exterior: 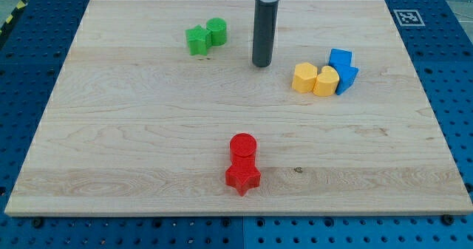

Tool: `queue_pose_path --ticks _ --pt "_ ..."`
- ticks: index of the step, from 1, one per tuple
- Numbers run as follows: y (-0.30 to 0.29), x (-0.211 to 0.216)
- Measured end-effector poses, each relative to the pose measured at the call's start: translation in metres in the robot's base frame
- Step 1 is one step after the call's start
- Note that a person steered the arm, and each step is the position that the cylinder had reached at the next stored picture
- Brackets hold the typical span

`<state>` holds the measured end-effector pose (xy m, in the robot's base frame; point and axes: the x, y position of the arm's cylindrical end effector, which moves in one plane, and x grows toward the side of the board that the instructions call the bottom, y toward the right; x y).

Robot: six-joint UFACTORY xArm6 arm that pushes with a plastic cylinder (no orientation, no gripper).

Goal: Separate the green circle from green star

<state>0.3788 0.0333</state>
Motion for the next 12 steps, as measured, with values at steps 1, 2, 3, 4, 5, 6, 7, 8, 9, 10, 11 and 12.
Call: queue_pose_path --ticks 1,2,3,4,5,6,7,8,9,10,11,12 --pt "-0.005 0.009" --pt "-0.005 0.013" --pt "-0.007 0.03" --pt "-0.007 0.037" --pt "-0.008 0.034" --pt "-0.019 0.02" --pt "-0.019 0.018" --pt "-0.019 0.012" --pt "-0.004 -0.025" --pt "0.001 -0.044" --pt "-0.018 -0.063" --pt "-0.038 -0.076"
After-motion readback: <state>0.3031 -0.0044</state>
